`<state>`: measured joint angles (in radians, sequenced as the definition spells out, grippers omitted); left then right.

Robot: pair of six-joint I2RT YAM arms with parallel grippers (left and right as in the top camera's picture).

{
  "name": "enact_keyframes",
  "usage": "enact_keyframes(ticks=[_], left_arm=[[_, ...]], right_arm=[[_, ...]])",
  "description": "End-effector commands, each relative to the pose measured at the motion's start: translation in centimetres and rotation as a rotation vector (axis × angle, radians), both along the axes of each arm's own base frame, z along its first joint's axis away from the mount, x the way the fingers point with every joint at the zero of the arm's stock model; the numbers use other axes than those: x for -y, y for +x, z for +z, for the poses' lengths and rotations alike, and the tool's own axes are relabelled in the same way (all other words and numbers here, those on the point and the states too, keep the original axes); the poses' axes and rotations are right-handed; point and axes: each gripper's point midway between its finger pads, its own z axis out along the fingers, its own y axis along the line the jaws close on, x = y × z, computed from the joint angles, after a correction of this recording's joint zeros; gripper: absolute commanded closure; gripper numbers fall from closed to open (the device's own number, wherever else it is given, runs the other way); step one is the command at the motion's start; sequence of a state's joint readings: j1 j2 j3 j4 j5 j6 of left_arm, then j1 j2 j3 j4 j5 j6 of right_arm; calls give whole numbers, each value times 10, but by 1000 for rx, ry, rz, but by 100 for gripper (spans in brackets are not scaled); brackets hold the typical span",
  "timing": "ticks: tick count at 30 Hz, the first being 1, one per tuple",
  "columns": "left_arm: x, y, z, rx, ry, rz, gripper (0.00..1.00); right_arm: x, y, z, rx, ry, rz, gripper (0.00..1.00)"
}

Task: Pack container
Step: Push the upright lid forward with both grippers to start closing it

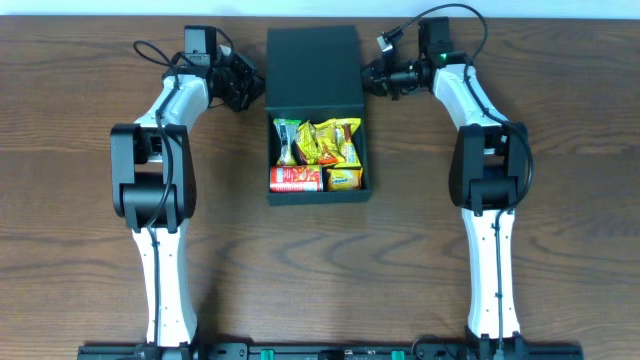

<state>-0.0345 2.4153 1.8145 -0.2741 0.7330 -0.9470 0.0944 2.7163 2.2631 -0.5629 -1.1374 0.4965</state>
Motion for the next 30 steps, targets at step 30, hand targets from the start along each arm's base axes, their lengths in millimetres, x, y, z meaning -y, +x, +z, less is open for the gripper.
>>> enact_keyframes(ticks=[30], left_arm=[[36, -10, 109, 648, -334, -536, 94]], right_arm=[[-20, -26, 72, 199, 353, 275, 98]])
